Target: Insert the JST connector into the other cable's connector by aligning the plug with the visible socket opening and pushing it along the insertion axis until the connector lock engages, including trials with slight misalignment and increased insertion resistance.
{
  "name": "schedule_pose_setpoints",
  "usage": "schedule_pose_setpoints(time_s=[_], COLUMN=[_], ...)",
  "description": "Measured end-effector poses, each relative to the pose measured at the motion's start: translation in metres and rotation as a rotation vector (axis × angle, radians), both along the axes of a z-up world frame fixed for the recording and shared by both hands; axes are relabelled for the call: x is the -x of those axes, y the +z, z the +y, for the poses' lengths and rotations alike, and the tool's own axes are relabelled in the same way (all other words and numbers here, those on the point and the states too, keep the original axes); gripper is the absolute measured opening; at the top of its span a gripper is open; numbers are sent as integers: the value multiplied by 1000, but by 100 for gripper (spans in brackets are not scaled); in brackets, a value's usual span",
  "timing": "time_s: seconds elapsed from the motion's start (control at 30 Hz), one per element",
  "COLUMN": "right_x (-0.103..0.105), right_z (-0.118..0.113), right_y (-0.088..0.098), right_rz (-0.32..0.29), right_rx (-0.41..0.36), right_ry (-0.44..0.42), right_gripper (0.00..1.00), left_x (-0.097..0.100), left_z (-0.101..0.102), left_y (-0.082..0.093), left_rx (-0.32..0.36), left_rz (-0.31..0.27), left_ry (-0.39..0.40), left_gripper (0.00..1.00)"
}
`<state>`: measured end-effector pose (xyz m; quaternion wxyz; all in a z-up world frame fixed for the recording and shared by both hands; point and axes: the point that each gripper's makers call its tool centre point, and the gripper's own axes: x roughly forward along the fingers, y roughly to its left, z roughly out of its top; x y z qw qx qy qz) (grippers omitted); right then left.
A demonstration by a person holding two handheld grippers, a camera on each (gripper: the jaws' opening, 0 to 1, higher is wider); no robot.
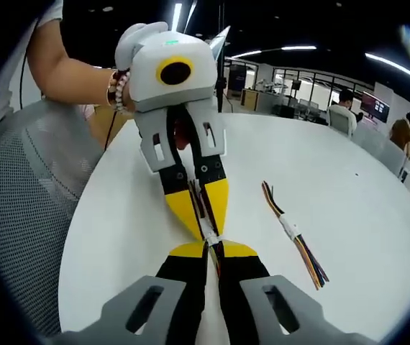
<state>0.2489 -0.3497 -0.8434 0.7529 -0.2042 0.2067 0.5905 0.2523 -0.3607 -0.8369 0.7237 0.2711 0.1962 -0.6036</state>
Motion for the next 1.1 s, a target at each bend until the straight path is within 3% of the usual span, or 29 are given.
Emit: schedule_pose_setpoints(time_s=[0.67,1.1], right_x=[1,-16], right_z=[-1,-5], right_y=[1,9], right_rz=[2,-13], right_rx=[-15,-57], right_ry=[12,-49], right_gripper=[2,2], left_x=[1,-15], left_z=[-2,-5], left_y=[0,7], left_rx=[-2,12], left_rz=[-20,-47], left_ry=[-26,4], left_gripper=[0,1])
